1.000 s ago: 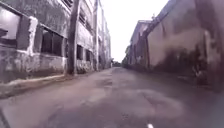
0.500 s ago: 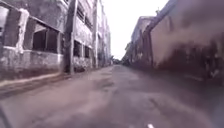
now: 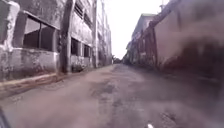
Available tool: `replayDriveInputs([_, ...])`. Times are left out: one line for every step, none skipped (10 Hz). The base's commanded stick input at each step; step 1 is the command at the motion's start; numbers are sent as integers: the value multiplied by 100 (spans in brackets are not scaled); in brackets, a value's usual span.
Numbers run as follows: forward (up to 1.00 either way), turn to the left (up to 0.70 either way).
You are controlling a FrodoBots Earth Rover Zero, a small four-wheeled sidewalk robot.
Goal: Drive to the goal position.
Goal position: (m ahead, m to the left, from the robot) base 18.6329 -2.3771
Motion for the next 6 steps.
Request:
replayDriveInputs([100, 0])
replayDriveInputs([100, 0])
replayDriveInputs([100, 0])
replayDriveInputs([100, 0])
replayDriveInputs([100, 0])
replayDriveInputs([100, 0])
